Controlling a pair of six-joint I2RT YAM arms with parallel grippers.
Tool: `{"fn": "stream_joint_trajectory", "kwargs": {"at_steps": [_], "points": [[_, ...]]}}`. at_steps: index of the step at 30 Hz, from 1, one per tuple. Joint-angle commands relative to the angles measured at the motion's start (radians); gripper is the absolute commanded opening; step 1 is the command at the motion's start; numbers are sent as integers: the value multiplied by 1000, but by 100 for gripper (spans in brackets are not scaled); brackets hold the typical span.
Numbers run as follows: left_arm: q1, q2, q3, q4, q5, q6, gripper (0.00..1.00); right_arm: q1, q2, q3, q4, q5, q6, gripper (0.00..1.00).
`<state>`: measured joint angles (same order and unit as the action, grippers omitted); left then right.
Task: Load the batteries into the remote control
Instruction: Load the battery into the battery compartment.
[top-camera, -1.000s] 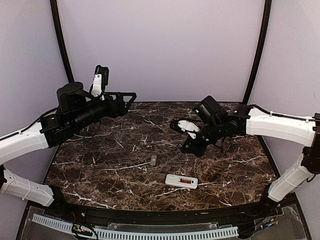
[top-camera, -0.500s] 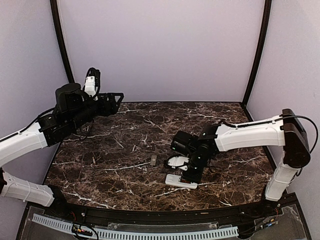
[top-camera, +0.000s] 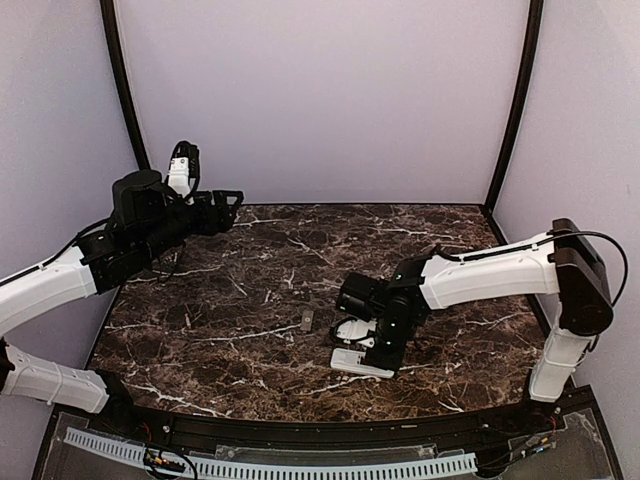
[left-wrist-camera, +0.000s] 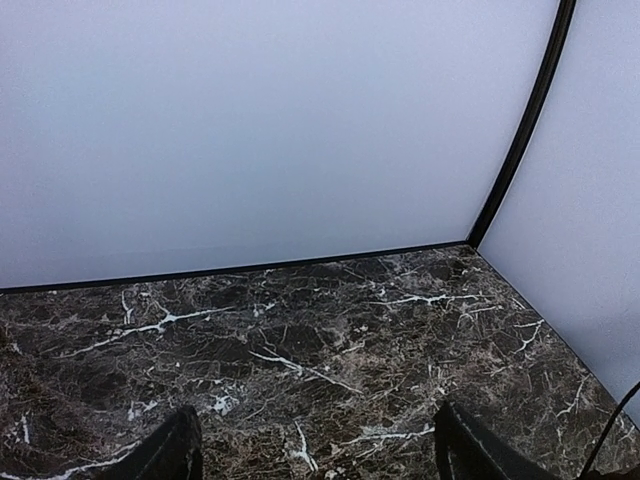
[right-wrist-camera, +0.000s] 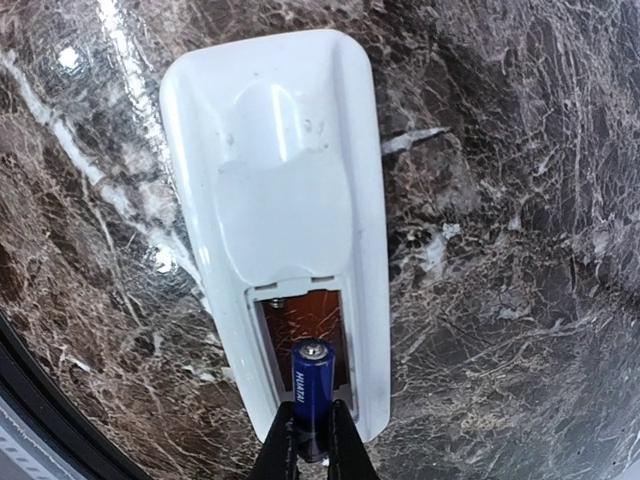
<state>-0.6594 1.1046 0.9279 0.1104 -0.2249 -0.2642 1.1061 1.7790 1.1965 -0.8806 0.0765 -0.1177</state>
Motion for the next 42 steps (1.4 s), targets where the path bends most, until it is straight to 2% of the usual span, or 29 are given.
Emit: {"fn": "stream_joint_trajectory", "kwargs": {"at_steps": [1,14,24,32,42], "points": [[10,-16,-17,-1,12,9,79,9,30,26,-15,31,24,8],[22,-20,-19,-2,17,19,79,20,56,64,-40,59,57,21],[29,-19,-18,-4,22,26,79,24,74,75,-53,79,54,26],[33,-32,-20,-5,23,32,79,23,99,90,-29,94,32,26],[35,-44,-22,-8,10,42,80,20,127,98,-2,0,16,27]]}}
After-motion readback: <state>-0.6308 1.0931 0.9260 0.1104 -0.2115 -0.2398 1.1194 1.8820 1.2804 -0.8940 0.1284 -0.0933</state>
